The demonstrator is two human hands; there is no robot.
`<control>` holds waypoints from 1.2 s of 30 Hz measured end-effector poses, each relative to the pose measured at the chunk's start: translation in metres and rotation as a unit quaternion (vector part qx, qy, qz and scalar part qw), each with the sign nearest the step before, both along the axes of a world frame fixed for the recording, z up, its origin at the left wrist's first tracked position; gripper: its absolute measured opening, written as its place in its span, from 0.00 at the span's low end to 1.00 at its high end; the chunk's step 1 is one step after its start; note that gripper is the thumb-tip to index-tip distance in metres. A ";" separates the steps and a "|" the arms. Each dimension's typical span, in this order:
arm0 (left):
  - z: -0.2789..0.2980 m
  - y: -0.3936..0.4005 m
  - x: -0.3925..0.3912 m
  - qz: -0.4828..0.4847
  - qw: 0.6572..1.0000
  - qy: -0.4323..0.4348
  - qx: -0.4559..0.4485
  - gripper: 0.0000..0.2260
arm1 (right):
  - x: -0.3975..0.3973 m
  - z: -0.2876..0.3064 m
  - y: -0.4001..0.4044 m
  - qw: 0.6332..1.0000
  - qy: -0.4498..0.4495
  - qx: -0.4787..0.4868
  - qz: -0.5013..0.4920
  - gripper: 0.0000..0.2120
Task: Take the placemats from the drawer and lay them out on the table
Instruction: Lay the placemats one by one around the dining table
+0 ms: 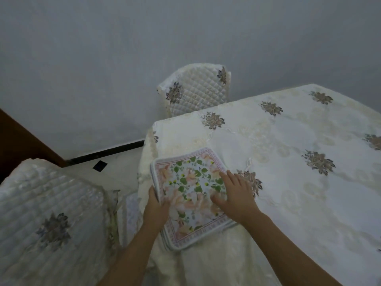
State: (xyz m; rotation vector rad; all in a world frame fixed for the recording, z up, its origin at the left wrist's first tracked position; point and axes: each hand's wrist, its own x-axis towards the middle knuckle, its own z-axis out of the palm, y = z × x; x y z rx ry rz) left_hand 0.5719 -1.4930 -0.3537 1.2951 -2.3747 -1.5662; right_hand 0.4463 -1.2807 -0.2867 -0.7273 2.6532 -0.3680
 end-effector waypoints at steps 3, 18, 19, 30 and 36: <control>-0.014 -0.010 0.003 -0.011 1.000 -0.012 -0.006 0.31 | -0.007 -0.020 -0.015 0.999 -0.009 0.035 0.002 0.37; -0.028 -0.021 0.011 0.035 0.999 0.002 -0.012 0.21 | -0.046 -0.068 -0.026 0.993 -0.030 0.042 -0.103 0.42; -0.025 -0.018 0.012 0.057 0.998 0.003 -0.014 0.17 | -0.050 -0.070 -0.025 0.992 -0.031 0.039 -0.118 0.41; -0.017 -0.011 0.011 0.111 0.993 0.030 -0.018 0.15 | -0.077 -0.069 -0.026 0.972 -0.107 -0.022 -0.208 0.21; -0.004 -0.004 -0.022 0.117 0.990 0.076 0.004 0.19 | -0.093 -0.061 -0.018 0.970 0.038 -0.093 -0.219 0.17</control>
